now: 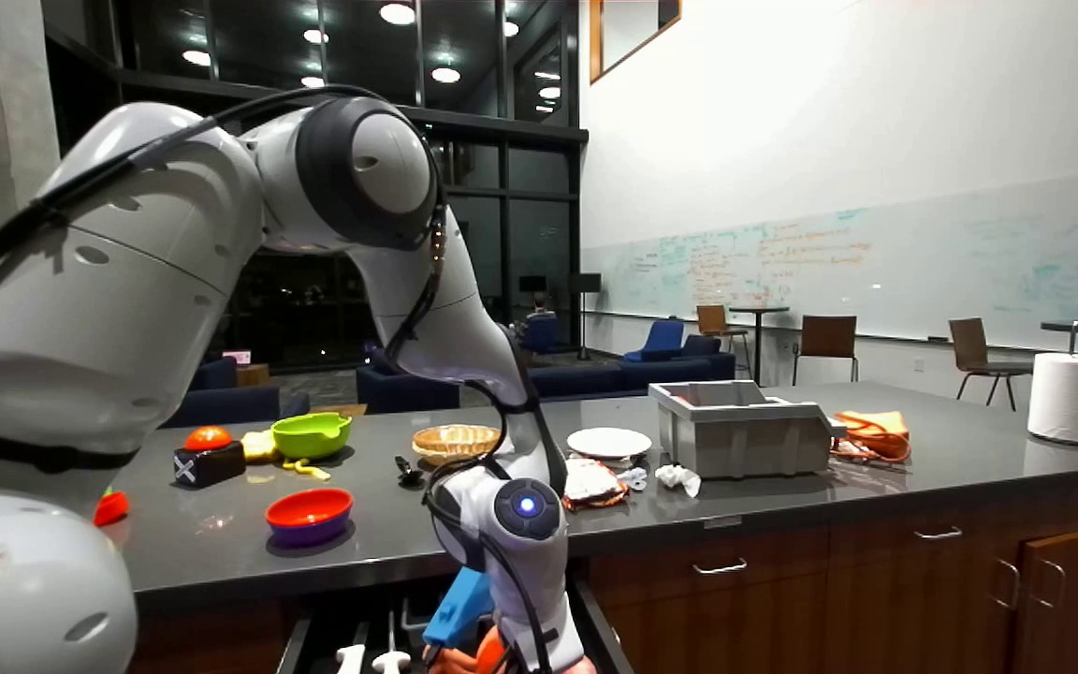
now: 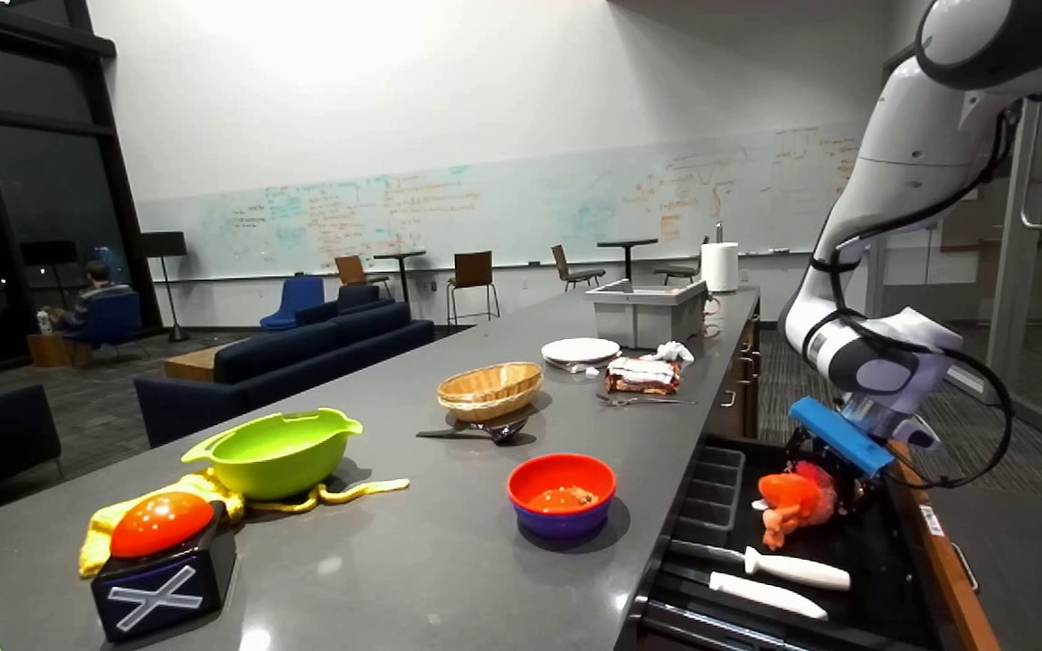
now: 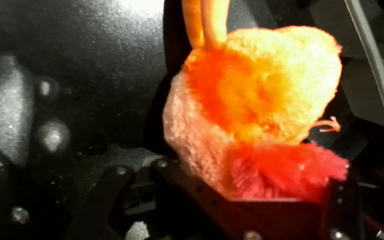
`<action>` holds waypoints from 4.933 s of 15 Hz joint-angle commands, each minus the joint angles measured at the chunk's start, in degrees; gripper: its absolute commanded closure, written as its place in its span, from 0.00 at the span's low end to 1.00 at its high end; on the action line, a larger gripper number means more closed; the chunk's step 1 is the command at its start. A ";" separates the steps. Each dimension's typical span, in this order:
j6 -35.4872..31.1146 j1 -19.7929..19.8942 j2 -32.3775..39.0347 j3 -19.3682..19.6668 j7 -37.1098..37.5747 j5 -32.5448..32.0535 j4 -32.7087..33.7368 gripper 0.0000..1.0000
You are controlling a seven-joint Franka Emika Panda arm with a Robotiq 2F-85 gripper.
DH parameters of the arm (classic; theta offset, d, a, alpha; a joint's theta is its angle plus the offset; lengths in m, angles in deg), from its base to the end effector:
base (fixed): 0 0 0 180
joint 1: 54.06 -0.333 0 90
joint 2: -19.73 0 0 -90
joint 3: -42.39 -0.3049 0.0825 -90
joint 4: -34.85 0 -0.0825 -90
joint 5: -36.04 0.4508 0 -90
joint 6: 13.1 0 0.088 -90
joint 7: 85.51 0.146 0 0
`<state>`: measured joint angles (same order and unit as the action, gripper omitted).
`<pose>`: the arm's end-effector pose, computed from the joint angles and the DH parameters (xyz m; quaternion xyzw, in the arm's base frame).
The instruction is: Take the plush toy out of the drawer
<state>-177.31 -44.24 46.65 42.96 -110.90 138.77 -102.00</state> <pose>0.4378 -0.1259 -0.0027 -0.7179 0.6625 -0.0695 0.2025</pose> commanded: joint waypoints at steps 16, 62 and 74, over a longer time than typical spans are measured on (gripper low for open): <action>-0.53 -1.31 -4.16 -0.73 -3.80 2.62 1.10 0.95; 17.69 -16.26 -8.74 -2.91 -25.48 5.98 8.87 0.13; 4.58 -17.45 -17.26 -3.63 -18.76 -2.80 2.67 0.00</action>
<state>-168.83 -61.05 34.88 39.33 -133.09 139.05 -95.05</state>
